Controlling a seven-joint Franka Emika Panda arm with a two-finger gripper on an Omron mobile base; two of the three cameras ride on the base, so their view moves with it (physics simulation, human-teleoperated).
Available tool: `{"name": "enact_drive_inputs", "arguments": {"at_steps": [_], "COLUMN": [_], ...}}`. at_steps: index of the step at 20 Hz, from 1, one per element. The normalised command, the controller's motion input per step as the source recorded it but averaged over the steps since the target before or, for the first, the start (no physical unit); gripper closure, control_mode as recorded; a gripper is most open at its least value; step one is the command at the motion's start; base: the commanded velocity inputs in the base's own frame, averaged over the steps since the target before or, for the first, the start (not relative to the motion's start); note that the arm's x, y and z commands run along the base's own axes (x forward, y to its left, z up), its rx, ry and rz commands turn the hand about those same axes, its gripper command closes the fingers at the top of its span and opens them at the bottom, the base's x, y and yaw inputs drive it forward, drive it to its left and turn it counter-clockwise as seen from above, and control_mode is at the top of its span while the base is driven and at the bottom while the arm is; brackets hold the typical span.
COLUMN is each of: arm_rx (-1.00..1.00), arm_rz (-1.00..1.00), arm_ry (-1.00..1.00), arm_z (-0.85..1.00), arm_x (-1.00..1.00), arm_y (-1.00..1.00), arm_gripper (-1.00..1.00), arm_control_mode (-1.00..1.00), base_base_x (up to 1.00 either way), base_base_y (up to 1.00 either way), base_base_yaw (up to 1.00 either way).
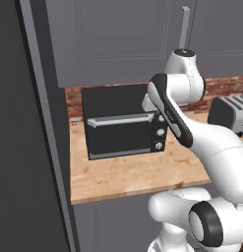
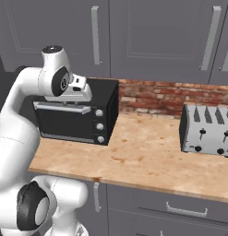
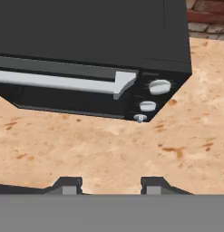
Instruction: Move the mustard and shaker from the cabinet to the dining counter.
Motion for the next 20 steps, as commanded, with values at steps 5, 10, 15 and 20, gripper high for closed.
{"name": "enact_drive_inputs", "arguments": {"at_steps": [5,10,15,20], "arm_rx": [0.00,0.01,0.05,0.06], "arm_rz": [0.01,0.05,0.02,0.00], "arm_ry": [-0.06,-0.35,-0.42,-0.33], "arm_z": [0.16,0.54,0.53,0.46], "arm_x": [-0.08,0.01,0.23,0.16], "arm_y": [0.00,-0.15,-0.47,-0.55], "arm_gripper": [-1.00,-1.00,-1.00,-1.00], "arm_control_mode": [-1.00,-1.00,-1.00,-1.00], "base_base_x": [0.00,0.00,0.00,0.00], "base_base_y": [0.00,0.00,0.00,0.00], "base_base_yaw": [0.00,0.00,0.00,0.00]}}
